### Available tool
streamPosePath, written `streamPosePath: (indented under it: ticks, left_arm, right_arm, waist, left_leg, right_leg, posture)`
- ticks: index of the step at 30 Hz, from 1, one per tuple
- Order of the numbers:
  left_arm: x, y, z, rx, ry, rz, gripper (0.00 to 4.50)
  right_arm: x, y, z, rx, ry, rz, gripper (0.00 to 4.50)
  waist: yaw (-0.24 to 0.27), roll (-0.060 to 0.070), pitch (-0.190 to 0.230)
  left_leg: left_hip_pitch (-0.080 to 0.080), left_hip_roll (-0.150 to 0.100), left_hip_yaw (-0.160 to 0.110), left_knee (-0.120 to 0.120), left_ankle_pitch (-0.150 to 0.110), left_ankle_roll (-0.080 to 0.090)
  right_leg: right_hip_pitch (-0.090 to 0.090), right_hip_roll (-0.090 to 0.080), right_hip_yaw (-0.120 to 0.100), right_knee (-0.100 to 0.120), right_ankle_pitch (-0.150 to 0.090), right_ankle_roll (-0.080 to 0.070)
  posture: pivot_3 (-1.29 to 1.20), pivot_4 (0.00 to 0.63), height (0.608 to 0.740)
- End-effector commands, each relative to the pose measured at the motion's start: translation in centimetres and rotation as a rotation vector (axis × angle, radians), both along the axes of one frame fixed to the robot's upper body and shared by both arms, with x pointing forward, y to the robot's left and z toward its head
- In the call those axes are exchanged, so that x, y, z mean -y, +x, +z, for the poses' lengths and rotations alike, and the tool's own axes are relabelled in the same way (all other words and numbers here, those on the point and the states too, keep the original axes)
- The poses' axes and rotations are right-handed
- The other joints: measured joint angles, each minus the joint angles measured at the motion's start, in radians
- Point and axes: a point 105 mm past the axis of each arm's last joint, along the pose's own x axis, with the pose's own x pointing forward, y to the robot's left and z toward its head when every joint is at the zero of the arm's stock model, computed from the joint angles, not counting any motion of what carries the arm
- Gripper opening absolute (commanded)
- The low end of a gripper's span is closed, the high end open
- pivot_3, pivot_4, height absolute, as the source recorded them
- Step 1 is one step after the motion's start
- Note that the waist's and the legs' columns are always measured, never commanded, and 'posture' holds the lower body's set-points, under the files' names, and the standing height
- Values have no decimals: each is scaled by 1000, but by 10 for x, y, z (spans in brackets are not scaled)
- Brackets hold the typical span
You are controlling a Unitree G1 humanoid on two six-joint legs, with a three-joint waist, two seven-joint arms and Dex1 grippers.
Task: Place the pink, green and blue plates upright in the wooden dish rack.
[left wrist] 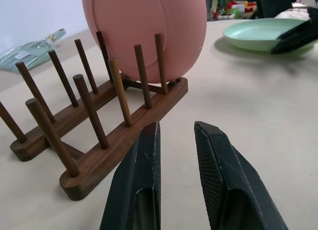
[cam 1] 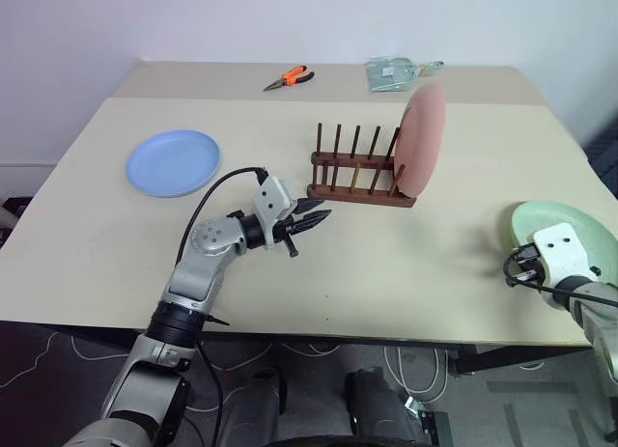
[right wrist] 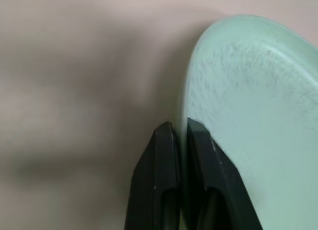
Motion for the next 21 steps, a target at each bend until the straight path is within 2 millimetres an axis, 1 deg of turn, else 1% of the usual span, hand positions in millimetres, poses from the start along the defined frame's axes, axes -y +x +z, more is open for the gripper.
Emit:
streamPosePath:
  ticks: [1,3,4,5,7,9,10,11,13,14,15,17,18,20,21]
  left_arm:
    - [-12,9,15,81,-20,73,1057]
    - [-24,17,18,92,-33,138,1057]
    - [-30,20,19,97,-35,166,1057]
    - [-36,22,18,101,-33,188,1057]
    - [-45,25,15,102,-16,220,1057]
    - [-51,25,8,100,10,234,1057]
    - [-53,25,5,99,17,239,1057]
    - [-55,24,4,98,19,243,1057]
    - [-56,24,2,95,15,248,1057]
    - [-56,23,2,94,14,250,1057]
    - [-56,23,1,94,13,252,1057]
    - [-56,22,0,95,11,257,1057]
    - [-56,22,-1,94,8,259,1057]
    - [-56,21,-1,91,4,261,1057]
    - [-56,20,-2,91,3,261,1057]
  right_arm:
    - [-24,24,112,448,-77,89,56]
    - [-52,27,164,659,70,198,56]
    - [-69,24,187,742,153,280,56]
    - [-84,20,204,801,224,354,56]
    - [-111,12,230,879,392,490,56]
    - [-142,1,245,896,557,661,56]
    - [-160,-5,251,893,666,758,56]
    - [-175,-10,256,883,765,835,56]
    - [-205,-15,257,834,930,943,56]
    - [-215,-15,257,811,1000,961,56]
    - [-223,-10,253,782,1080,947,56]
    - [-231,0,244,732,1187,892,56]
    - [-237,9,233,684,1206,852,56]
    - [-247,20,215,622,1190,806,56]
    - [-247,25,208,605,1183,780,56]
  waist:
    - [-7,3,1]
    - [-12,4,1]
    - [-15,3,2]
    - [-15,3,2]
    - [-15,1,1]
    - [-9,0,1]
    - [-3,0,1]
    - [1,0,1]
    - [4,1,1]
    - [4,1,1]
    - [5,1,1]
    - [5,1,1]
    - [6,1,1]
    - [6,1,1]
    - [6,1,1]
  left_leg:
    - [0,0,1,0,0,0]
    - [1,0,1,0,0,0]
    - [0,1,0,0,0,0]
    - [0,1,0,0,0,0]
    - [0,1,-3,-2,0,0]
    - [-1,1,-5,-4,0,0]
    - [-1,0,-7,-4,0,0]
    - [-1,0,-7,-4,0,0]
    - [-1,0,-7,-4,0,0]
    - [-1,0,-7,-4,0,0]
    - [-1,0,-7,-4,0,0]
    - [-1,0,-8,-4,0,0]
    - [-1,0,-8,-4,0,0]
    - [-1,-1,-8,-4,0,0]
    - [-1,-1,-7,-4,0,0]
  right_leg:
    - [0,0,1,1,0,0]
    - [0,0,1,2,1,2]
    - [-1,1,0,2,2,3]
    - [-1,1,0,2,2,3]
    - [-1,1,-1,1,1,3]
    - [-1,1,-3,1,1,3]
    - [0,1,-4,0,1,3]
    - [-1,1,-4,0,1,3]
    - [-1,0,-3,1,1,3]
    - [-1,0,-3,1,1,3]
    - [-2,0,-3,1,1,3]
    - [-2,0,-3,1,2,3]
    - [-2,0,-3,1,2,3]
    - [-2,0,-3,1,1,3]
    - [-2,0,-3,1,2,3]
  posture:
    - [0,150,740]
    - [0,150,740]
    - [0,150,740]
    - [0,150,740]
    - [0,150,740]
    - [0,150,740]
    - [0,150,740]
    - [0,150,740]
    - [0,150,740]
    - [0,150,740]
    - [0,150,740]
    - [0,150,740]
    - [0,150,740]
    - [0,150,740]
    - [0,150,740]
